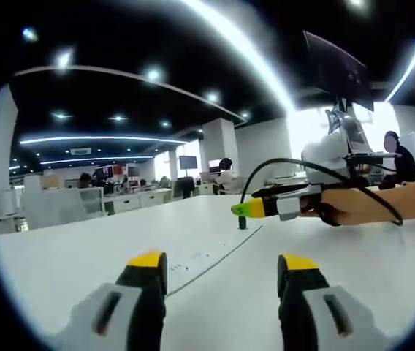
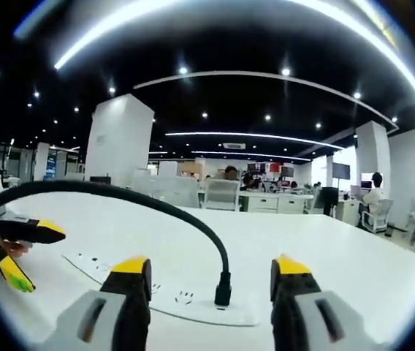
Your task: Locate the USB plug end of the data cable currently connected to the USB port on the desk. Grip the plug, withdraw it from the port, and place it onto the desktop.
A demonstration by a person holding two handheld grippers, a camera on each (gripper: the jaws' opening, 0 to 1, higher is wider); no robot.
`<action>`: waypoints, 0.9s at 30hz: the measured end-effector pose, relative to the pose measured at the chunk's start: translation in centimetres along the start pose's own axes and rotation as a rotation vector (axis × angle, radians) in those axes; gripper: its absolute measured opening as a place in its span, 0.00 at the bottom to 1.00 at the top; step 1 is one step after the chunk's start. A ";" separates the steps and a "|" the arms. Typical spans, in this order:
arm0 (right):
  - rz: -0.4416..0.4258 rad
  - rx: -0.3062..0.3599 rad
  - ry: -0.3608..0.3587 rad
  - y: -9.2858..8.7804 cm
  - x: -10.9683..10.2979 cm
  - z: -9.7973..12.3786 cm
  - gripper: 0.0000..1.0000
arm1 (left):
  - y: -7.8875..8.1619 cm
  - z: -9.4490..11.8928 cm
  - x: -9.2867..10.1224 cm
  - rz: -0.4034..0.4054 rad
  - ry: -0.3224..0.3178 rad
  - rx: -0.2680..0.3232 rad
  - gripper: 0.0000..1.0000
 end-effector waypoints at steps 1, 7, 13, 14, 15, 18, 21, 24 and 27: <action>0.003 0.000 -0.004 -0.1 0.0 0.0 0.67 | -0.1 -0.2 -0.1 0.002 -0.008 -0.003 0.61; -0.013 0.027 -0.001 0.1 0.1 -0.7 0.70 | -0.4 -0.9 -0.4 -0.016 -0.024 -0.017 0.62; -0.026 0.039 -0.012 0.6 0.3 -1.6 0.74 | -0.7 -1.4 -0.4 -0.019 -0.046 -0.036 0.67; -0.029 0.042 -0.014 0.7 0.2 -1.6 0.75 | -0.7 -1.5 -0.4 -0.022 -0.049 -0.040 0.67; -0.031 0.043 -0.014 0.7 0.1 -1.6 0.75 | -0.7 -1.5 -0.3 -0.025 -0.051 -0.042 0.68; -0.032 0.048 -0.011 1.0 -0.1 -1.8 0.77 | -0.8 -1.5 -0.3 -0.033 -0.053 -0.050 0.69; -0.024 0.059 -0.019 1.2 -0.2 -1.7 0.81 | -0.7 -1.4 -0.3 -0.024 -0.064 -0.044 0.69; -0.030 0.076 -0.030 1.4 -0.3 -1.7 0.85 | -0.6 -1.3 -0.3 -0.014 -0.071 -0.038 0.69; -0.033 0.080 -0.025 1.4 -0.6 -1.7 0.89 | -0.6 -1.2 -0.2 -0.006 -0.072 -0.037 0.71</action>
Point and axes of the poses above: the point that each gripper's makers call its tool centre point, and the gripper's own axes: z roughly backward along the fingers, x roughly to its right, y roughly out of its top, the point moved 8 cm from there along z, roughly backward along the fingers, and after that the axes turned 15 degrees about z, right-handed, at the moved point
